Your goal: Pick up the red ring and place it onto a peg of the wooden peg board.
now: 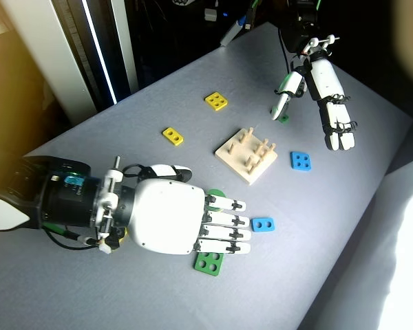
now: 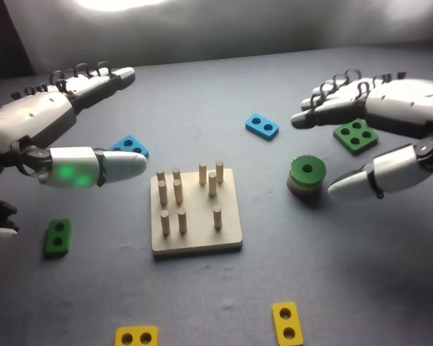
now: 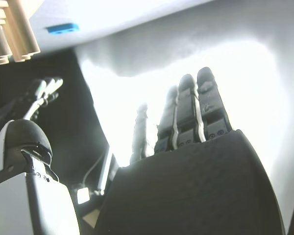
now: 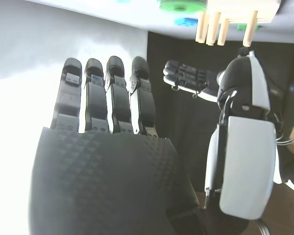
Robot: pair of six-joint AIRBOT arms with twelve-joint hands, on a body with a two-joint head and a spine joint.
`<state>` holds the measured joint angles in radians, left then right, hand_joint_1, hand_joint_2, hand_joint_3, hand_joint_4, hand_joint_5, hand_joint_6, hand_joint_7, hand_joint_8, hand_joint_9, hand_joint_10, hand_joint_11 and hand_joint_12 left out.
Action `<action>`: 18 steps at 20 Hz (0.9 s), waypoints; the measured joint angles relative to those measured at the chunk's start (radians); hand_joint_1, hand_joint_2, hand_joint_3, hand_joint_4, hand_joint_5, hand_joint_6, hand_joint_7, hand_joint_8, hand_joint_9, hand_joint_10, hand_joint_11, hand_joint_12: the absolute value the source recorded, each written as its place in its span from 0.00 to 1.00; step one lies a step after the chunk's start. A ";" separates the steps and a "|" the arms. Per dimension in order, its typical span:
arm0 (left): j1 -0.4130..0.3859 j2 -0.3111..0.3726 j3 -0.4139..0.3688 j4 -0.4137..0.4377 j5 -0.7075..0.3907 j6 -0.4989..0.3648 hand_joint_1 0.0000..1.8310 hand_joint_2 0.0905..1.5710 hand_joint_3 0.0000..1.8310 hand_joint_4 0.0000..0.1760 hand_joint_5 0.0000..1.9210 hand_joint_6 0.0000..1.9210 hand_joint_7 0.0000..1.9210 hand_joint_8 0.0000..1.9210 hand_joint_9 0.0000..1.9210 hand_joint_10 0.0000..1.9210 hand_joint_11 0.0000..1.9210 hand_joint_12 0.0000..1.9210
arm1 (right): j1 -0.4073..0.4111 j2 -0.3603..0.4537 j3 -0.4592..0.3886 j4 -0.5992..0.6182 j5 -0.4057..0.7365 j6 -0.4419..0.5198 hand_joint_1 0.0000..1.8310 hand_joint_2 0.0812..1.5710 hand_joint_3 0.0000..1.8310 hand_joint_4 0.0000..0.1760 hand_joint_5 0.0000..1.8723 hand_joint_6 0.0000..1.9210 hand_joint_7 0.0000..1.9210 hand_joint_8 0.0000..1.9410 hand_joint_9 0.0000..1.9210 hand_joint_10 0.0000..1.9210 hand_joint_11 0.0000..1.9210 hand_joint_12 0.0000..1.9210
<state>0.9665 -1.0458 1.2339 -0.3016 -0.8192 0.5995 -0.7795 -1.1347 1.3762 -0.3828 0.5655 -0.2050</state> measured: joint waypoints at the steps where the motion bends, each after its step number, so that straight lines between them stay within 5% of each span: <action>1: 0.000 0.000 0.003 -0.004 0.001 -0.001 0.22 0.60 0.00 1.00 0.03 0.00 0.00 0.00 0.00 0.00 0.00 0.00 | 0.003 -0.006 0.001 -0.009 -0.006 0.000 0.38 0.55 0.01 0.26 0.18 0.00 0.09 0.00 0.05 0.00 0.00 0.20; 4: -0.001 0.000 0.004 -0.003 0.004 -0.001 0.22 0.60 0.00 1.00 0.02 0.00 0.00 0.00 0.00 0.00 0.00 0.00 | 0.003 -0.027 0.016 -0.013 -0.018 0.002 0.38 0.56 0.00 0.26 0.18 0.01 0.09 0.00 0.05 0.00 0.00 0.32; 9: -0.002 -0.001 0.004 -0.002 0.005 -0.002 0.22 0.61 0.00 1.00 0.03 0.00 0.00 0.00 0.00 0.00 0.00 0.00 | 0.003 -0.051 0.040 -0.022 -0.050 0.011 0.40 0.58 0.00 0.12 0.18 0.00 0.07 0.00 0.03 0.00 0.00 0.11; 14: -0.005 -0.001 0.004 -0.001 0.007 -0.002 0.23 0.60 0.00 1.00 0.03 0.00 0.00 0.00 0.00 0.00 0.00 0.00 | 0.003 -0.063 0.060 -0.030 -0.067 0.012 0.40 0.58 0.00 0.01 0.20 0.01 0.09 0.00 0.04 0.00 0.00 0.08; 18: -0.005 -0.001 0.004 0.000 0.008 -0.002 0.23 0.61 0.00 1.00 0.03 0.00 0.00 0.00 0.00 0.00 0.00 0.00 | 0.003 -0.071 0.069 -0.029 -0.079 0.013 0.39 0.58 0.00 0.17 0.22 0.01 0.09 0.00 0.04 0.00 0.00 0.02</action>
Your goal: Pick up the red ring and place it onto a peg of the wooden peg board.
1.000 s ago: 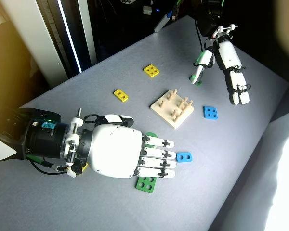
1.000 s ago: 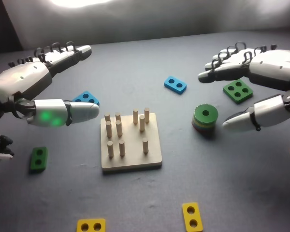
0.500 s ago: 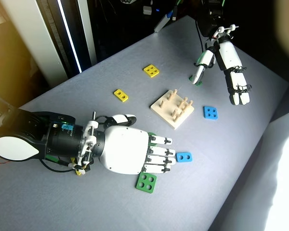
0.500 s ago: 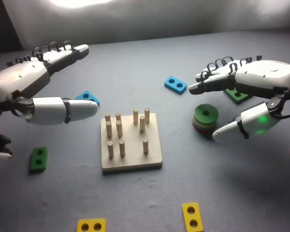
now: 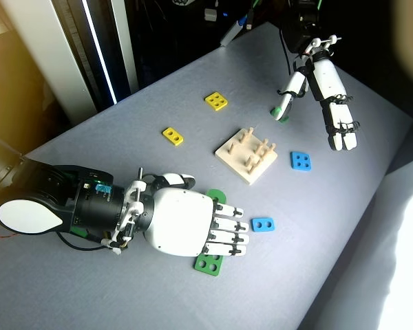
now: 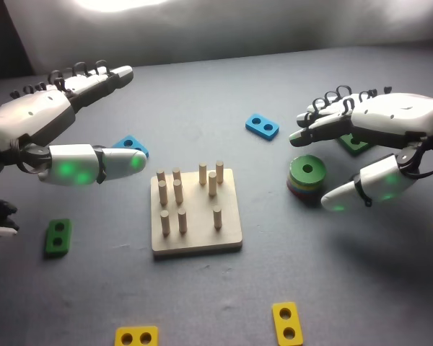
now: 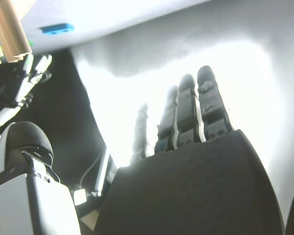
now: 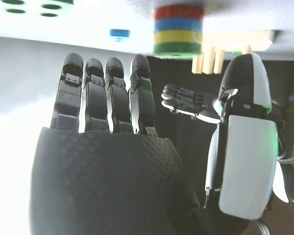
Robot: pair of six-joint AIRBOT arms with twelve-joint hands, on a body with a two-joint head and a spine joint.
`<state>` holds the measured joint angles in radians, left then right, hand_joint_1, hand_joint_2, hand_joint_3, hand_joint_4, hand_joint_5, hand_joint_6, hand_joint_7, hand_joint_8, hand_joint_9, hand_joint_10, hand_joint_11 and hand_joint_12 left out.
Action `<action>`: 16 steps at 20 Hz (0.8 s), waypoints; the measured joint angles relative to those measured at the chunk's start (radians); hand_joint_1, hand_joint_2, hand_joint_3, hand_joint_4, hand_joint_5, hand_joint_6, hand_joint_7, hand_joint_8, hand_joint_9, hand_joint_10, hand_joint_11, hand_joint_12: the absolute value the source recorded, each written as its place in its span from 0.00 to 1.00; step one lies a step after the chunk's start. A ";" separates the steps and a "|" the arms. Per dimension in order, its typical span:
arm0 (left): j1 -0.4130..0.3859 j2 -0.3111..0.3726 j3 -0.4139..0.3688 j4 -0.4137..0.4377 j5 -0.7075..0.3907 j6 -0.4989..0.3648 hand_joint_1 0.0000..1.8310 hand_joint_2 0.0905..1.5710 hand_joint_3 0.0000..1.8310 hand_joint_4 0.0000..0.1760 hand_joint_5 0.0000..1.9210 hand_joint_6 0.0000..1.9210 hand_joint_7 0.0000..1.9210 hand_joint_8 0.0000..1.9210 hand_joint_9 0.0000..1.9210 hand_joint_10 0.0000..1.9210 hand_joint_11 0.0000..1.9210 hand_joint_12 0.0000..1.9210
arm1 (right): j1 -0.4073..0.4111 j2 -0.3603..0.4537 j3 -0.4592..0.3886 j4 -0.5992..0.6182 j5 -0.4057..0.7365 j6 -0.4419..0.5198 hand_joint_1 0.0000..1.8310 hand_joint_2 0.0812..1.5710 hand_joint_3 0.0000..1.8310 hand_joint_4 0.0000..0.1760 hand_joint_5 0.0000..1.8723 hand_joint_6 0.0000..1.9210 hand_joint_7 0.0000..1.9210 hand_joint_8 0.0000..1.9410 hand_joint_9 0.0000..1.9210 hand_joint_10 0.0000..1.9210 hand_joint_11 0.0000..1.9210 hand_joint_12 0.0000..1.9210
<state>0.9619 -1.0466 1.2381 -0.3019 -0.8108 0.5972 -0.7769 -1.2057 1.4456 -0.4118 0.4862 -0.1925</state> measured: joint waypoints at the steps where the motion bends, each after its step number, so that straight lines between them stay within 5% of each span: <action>1: 0.000 0.000 0.000 0.000 0.000 0.000 0.23 0.62 0.00 0.98 0.03 0.00 0.00 0.00 0.00 0.00 0.01 0.00 | 0.000 -0.001 0.000 0.000 0.000 0.000 0.39 0.58 0.00 0.20 0.23 0.01 0.10 0.00 0.04 0.00 0.00 0.02; 3: 0.000 0.000 0.000 0.000 0.001 0.000 0.23 0.61 0.00 1.00 0.03 0.00 0.00 0.00 0.00 0.00 0.01 0.00 | 0.000 -0.010 0.005 -0.001 0.000 0.006 0.40 0.59 0.00 0.14 0.23 0.01 0.10 0.00 0.04 0.00 0.00 0.02; 8: 0.000 -0.001 0.002 0.001 0.003 0.000 0.23 0.60 0.00 1.00 0.03 0.00 0.00 0.00 0.00 0.00 0.00 0.00 | 0.002 -0.018 0.007 0.000 -0.001 0.007 0.40 0.60 0.00 0.19 0.25 0.01 0.11 0.00 0.05 0.00 0.00 0.00; 11: -0.003 -0.001 0.002 0.003 0.003 0.000 0.23 0.61 0.00 1.00 0.04 0.00 0.00 0.00 0.00 0.00 0.00 0.00 | 0.002 -0.021 0.007 -0.011 0.000 0.013 0.42 0.61 0.01 0.04 0.27 0.02 0.11 0.01 0.05 0.01 0.01 0.00; 16: -0.003 -0.001 0.002 0.005 0.004 0.000 0.23 0.60 0.00 1.00 0.03 0.00 0.00 0.00 0.00 0.00 0.00 0.00 | 0.003 -0.023 0.016 -0.012 -0.001 0.019 0.44 0.62 0.00 0.07 0.29 0.02 0.13 0.01 0.05 0.01 0.00 0.00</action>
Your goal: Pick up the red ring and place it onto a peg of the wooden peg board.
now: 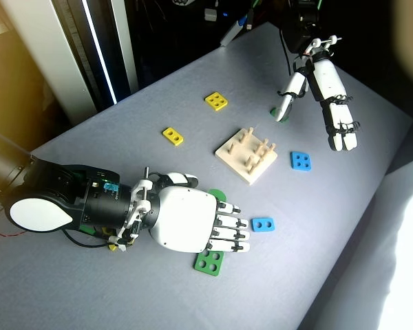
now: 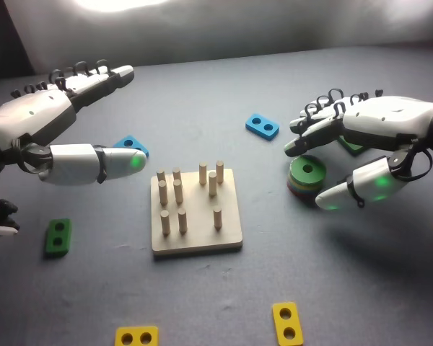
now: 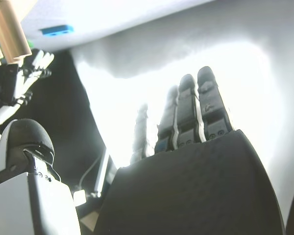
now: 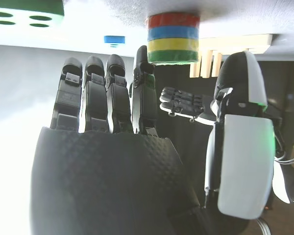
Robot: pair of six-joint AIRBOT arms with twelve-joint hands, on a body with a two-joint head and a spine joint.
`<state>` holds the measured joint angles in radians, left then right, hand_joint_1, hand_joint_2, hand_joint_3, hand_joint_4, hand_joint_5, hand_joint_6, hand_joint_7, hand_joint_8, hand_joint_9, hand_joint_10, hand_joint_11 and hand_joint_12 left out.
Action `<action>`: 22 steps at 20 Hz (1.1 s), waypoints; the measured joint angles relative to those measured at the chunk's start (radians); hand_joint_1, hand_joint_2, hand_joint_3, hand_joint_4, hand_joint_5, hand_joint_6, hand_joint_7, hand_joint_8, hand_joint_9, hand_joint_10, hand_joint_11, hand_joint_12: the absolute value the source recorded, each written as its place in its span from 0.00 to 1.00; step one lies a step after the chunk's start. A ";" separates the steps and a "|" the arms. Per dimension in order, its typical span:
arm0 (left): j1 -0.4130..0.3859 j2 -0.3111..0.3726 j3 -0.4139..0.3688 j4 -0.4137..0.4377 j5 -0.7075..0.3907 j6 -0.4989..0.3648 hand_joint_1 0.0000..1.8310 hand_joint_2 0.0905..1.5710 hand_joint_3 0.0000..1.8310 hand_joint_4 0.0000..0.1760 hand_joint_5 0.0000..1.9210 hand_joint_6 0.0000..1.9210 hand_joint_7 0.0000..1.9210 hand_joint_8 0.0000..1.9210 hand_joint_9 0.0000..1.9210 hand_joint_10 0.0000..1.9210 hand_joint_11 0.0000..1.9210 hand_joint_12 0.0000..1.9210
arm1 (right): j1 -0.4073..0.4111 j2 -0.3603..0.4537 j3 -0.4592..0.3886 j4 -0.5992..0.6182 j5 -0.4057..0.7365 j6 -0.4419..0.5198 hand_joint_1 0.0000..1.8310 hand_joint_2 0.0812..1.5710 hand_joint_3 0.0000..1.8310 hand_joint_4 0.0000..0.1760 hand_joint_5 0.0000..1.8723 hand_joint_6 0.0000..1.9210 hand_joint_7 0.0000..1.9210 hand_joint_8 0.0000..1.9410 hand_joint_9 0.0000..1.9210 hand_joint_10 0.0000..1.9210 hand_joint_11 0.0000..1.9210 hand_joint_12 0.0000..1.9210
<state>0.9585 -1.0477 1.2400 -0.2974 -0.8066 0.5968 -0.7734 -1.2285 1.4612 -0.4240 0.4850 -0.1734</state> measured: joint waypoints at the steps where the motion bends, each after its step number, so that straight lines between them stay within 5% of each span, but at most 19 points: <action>1: 0.000 0.000 0.000 0.000 0.000 0.000 0.23 0.60 0.00 1.00 0.03 0.00 0.00 0.00 0.00 0.00 0.00 0.00 | 0.000 -0.002 0.000 0.000 0.000 0.001 0.44 0.62 0.00 0.07 0.29 0.02 0.13 0.01 0.05 0.01 0.00 0.00; 3: -0.001 0.000 0.000 0.000 -0.001 0.000 0.23 0.60 0.00 1.00 0.04 0.00 0.00 0.00 0.00 0.00 0.00 0.00 | 0.000 -0.002 0.000 -0.005 0.000 0.002 0.45 0.62 0.00 0.00 0.31 0.03 0.13 0.01 0.05 0.01 0.00 0.00; 7: -0.002 0.000 0.000 0.002 0.000 -0.002 0.23 0.60 0.00 1.00 0.04 0.00 0.00 0.00 0.00 0.00 0.00 0.00 | 0.000 -0.010 0.010 -0.003 0.000 0.013 0.48 0.65 0.01 0.05 0.37 0.05 0.15 0.01 0.05 0.00 0.00 0.00; 11: -0.003 0.000 0.000 0.002 0.000 -0.003 0.23 0.60 0.00 1.00 0.04 0.00 0.00 0.00 0.00 0.00 0.00 0.00 | 0.000 -0.014 0.015 -0.004 0.000 0.018 0.52 0.69 0.00 0.00 0.43 0.09 0.19 0.01 0.07 0.01 0.01 0.01; 12: -0.003 0.000 0.000 0.002 0.000 -0.002 0.24 0.60 0.00 1.00 0.04 0.00 0.00 0.00 0.00 0.00 0.00 0.00 | 0.001 -0.017 0.019 -0.005 0.000 0.022 0.54 0.74 0.00 0.00 0.42 0.55 0.20 0.00 0.08 0.01 0.01 0.03; 13: -0.003 0.000 0.000 0.002 0.000 -0.003 0.24 0.60 0.00 1.00 0.04 0.00 0.00 0.00 0.00 0.00 0.00 0.00 | 0.001 -0.023 0.027 -0.005 0.003 0.034 0.56 0.78 0.00 0.00 0.39 0.68 0.21 0.00 0.09 0.01 0.00 0.12; 14: -0.003 0.000 0.000 0.002 -0.001 -0.002 0.23 0.60 0.00 1.00 0.04 0.00 0.00 0.00 0.00 0.00 0.00 0.00 | 0.000 -0.026 0.029 -0.003 0.003 0.041 0.57 0.78 0.00 0.00 0.39 0.71 0.24 0.01 0.11 0.01 0.00 0.24; 22: -0.003 0.000 0.000 0.002 0.000 -0.003 0.24 0.59 0.00 1.00 0.04 0.00 0.00 0.00 0.00 0.00 0.00 0.00 | 0.000 -0.029 0.032 -0.006 0.011 0.048 0.59 0.77 0.00 0.00 0.41 0.69 0.26 0.00 0.12 0.01 0.00 0.29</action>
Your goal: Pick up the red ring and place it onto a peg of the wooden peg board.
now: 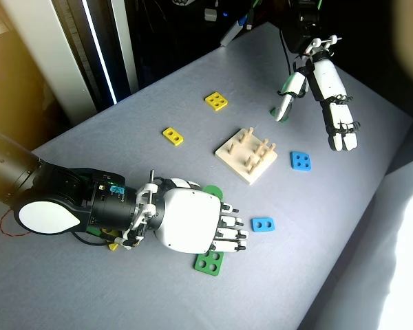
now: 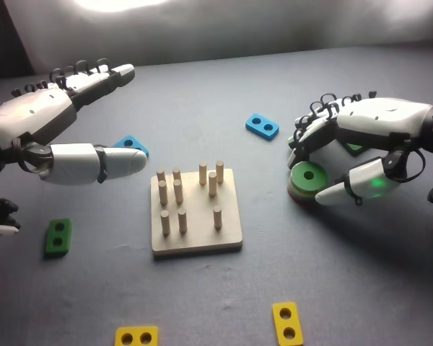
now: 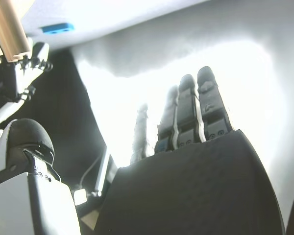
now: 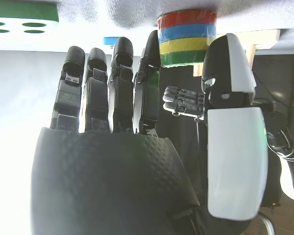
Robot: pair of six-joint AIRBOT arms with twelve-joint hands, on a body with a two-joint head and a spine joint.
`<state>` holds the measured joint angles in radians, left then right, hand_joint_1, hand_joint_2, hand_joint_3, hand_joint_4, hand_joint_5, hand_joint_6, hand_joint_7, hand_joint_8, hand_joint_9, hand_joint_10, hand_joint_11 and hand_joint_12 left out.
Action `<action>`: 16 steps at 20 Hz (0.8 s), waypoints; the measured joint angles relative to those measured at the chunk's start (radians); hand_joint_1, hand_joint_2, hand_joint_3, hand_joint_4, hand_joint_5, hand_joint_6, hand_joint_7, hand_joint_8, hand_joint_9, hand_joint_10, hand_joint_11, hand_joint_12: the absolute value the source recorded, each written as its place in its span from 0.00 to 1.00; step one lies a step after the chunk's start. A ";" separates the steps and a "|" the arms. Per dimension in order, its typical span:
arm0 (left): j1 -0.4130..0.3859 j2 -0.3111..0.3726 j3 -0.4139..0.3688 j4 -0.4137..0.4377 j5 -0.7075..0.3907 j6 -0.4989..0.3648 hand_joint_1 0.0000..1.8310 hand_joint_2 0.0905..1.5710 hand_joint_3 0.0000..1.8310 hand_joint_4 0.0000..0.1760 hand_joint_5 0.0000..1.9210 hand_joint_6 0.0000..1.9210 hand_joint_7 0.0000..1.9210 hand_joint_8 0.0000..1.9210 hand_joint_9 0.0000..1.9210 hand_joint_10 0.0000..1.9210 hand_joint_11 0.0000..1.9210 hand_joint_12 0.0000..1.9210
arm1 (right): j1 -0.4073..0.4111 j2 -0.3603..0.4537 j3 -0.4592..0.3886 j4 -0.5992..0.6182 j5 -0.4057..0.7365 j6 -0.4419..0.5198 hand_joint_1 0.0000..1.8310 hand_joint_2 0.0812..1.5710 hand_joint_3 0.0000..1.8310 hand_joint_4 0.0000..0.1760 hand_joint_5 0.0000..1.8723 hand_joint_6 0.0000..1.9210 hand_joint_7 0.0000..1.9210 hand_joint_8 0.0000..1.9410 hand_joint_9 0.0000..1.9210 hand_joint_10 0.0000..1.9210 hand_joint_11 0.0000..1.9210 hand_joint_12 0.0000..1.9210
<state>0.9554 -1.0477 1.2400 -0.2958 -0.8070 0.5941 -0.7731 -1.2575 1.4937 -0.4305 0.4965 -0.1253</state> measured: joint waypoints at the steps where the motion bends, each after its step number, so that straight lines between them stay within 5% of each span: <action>1: 0.000 0.000 0.000 -0.001 0.000 0.000 0.23 0.60 0.00 1.00 0.03 0.00 0.00 0.00 0.00 0.00 0.00 0.00 | 0.000 0.000 0.001 -0.001 0.004 0.011 0.60 0.77 0.00 0.00 0.41 0.69 0.25 0.00 0.12 0.00 0.00 0.25; 7: 0.020 0.001 0.000 -0.027 -0.012 0.000 0.23 0.60 0.00 1.00 0.04 0.00 0.00 0.00 0.00 0.00 0.00 0.00 | 0.003 0.005 0.000 -0.071 0.118 0.155 0.60 0.77 0.00 0.00 0.40 0.70 0.24 0.00 0.12 0.00 0.00 0.16; 10: 0.021 0.001 0.006 -0.030 -0.014 0.000 0.23 0.60 0.00 1.00 0.03 0.00 0.00 0.00 0.00 0.00 0.00 0.00 | 0.031 0.022 -0.027 -0.091 0.156 0.161 0.59 0.78 0.00 0.00 0.40 0.71 0.24 0.00 0.12 0.01 0.00 0.22; 14: 0.021 0.000 0.011 -0.034 -0.015 0.000 0.23 0.60 0.00 1.00 0.03 0.00 0.00 0.00 0.00 0.00 0.00 0.00 | 0.068 0.022 -0.045 -0.129 0.209 0.184 0.59 0.78 0.00 0.00 0.40 0.70 0.21 0.00 0.07 0.00 0.00 0.01; 16: 0.021 0.000 0.018 -0.037 -0.015 0.000 0.23 0.60 0.00 1.00 0.03 0.00 0.00 0.00 0.00 0.00 0.00 0.00 | 0.079 0.020 -0.048 -0.156 0.215 0.190 0.58 0.77 0.00 0.00 0.41 0.69 0.19 0.00 0.06 0.00 0.00 0.00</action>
<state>0.9760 -1.0477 1.2575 -0.3325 -0.8223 0.5941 -0.6937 -1.2377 1.4452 -0.5865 0.7116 0.0647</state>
